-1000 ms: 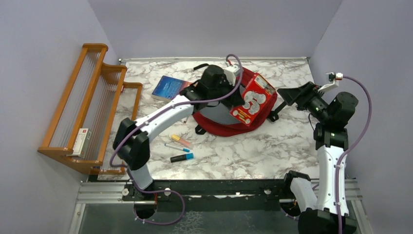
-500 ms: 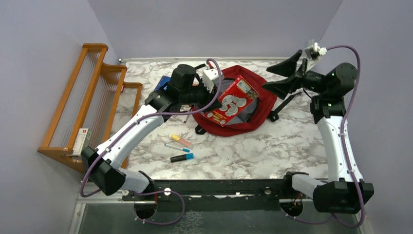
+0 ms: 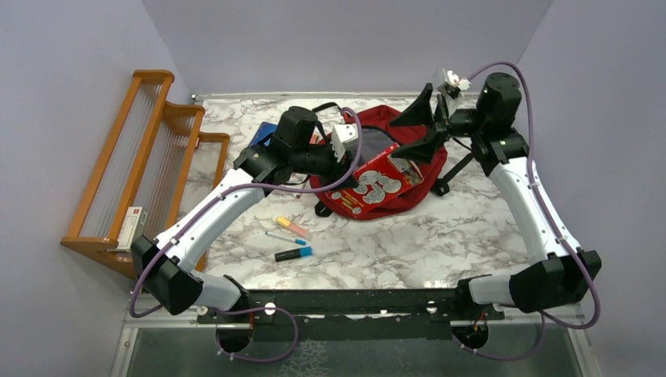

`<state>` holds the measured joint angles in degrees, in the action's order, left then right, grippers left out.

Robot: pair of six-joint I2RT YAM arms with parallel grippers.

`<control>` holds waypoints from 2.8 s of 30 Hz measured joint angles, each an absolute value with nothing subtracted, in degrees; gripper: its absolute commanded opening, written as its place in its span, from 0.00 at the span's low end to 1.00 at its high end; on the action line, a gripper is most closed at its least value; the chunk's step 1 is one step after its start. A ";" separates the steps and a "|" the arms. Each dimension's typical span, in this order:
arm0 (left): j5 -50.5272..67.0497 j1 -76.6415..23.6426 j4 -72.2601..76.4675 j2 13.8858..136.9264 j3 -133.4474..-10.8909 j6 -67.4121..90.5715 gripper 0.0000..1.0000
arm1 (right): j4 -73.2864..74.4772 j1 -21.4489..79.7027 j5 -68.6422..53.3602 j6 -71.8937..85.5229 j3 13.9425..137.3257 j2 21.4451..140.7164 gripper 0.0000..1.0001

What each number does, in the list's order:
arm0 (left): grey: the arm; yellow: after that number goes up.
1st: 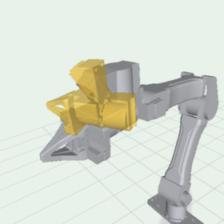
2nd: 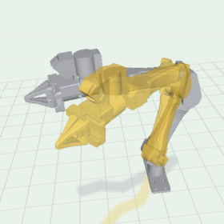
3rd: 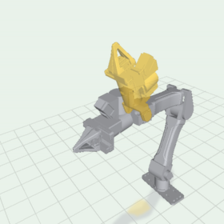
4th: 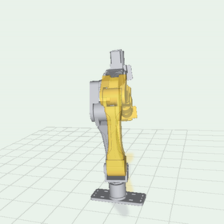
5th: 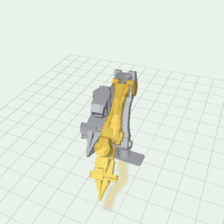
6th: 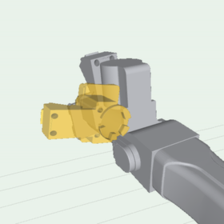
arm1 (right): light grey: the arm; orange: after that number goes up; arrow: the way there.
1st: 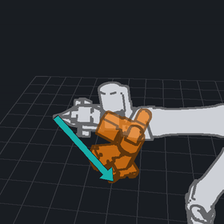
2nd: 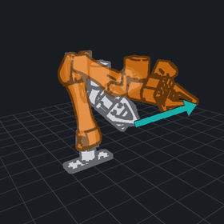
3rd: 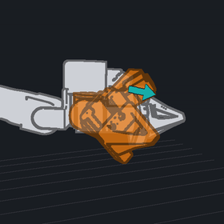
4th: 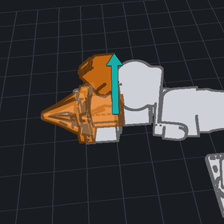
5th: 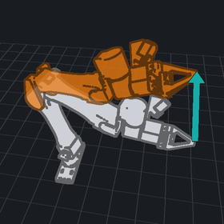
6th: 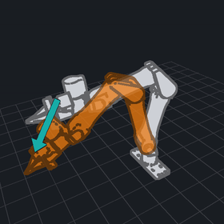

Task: Pack the student bag
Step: Place the book in the student bag.

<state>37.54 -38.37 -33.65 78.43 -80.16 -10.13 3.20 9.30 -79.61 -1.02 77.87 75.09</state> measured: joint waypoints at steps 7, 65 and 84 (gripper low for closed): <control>38.41 -38.37 -34.13 78.41 -80.23 -11.94 0.00 | 19.11 12.51 -78.26 -11.77 79.59 79.99 0.69; 40.71 -38.52 2.28 58.26 -66.63 9.96 0.75 | -30.68 13.41 -70.43 36.86 66.46 64.07 0.01; 47.11 -38.48 17.96 58.72 -62.87 22.00 0.34 | -38.98 13.56 -67.83 44.66 66.48 59.92 0.01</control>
<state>47.11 -38.48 17.96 58.72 -62.87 22.00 -38.98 13.56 -67.83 44.66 66.48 59.92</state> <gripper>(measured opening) 0.418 0.240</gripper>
